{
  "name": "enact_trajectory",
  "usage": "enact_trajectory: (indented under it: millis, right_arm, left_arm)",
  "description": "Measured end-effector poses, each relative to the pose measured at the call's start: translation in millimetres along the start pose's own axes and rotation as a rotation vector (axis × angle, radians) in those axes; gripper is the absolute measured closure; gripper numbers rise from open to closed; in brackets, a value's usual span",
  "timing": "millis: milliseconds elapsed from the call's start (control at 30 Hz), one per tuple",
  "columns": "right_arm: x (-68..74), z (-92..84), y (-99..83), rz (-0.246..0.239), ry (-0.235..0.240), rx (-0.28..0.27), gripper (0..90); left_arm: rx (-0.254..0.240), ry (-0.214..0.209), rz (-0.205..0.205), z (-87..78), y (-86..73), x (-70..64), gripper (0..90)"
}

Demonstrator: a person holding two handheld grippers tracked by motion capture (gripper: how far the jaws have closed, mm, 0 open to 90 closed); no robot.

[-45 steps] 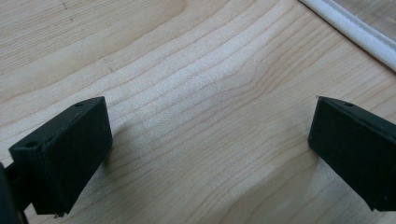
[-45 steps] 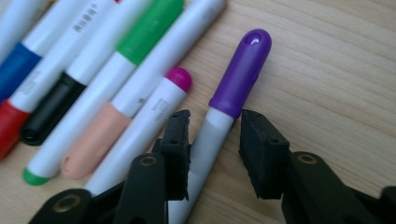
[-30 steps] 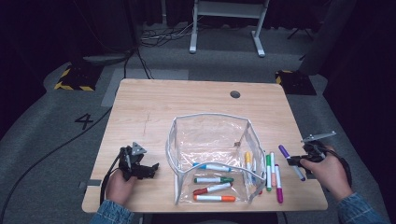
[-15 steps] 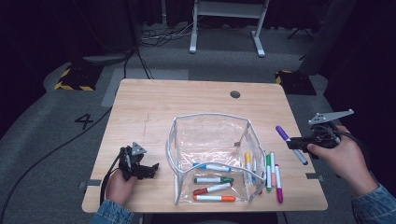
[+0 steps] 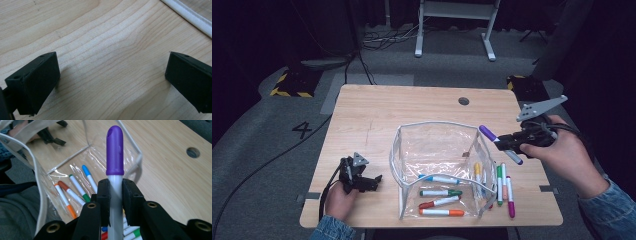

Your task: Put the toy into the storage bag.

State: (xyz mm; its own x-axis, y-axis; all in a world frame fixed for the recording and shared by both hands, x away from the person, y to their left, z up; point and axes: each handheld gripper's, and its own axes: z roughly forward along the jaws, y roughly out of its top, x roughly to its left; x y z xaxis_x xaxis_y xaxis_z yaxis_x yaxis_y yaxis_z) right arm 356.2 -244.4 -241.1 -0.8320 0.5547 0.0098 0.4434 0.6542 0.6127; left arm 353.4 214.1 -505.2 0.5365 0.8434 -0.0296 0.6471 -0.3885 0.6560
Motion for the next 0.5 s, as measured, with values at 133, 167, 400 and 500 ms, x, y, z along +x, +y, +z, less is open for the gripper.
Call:
enact_trajectory:
  millis: [133,167,400,500]
  right_arm:
    - [12.8,10.7,20.7,-0.06,0.03,0.023,77.1]
    - [15.5,13.4,25.4,-0.07,0.038,0.028,77.1]
    - [30.6,37.1,50.6,-0.136,0.101,0.062,77.1]
    - [36.8,48.9,58.6,-0.153,0.144,0.088,77.1]
  left_arm:
    - [0.0,0.0,0.0,0.1,0.0,0.1,0.0]
    - [0.0,0.0,0.001,0.1,0.1,0.1,0.0]
    - [-0.004,-0.001,0.003,0.6,0.4,0.3,0.0]
    - [-0.004,-0.001,0.003,0.6,0.5,0.3,0.0]
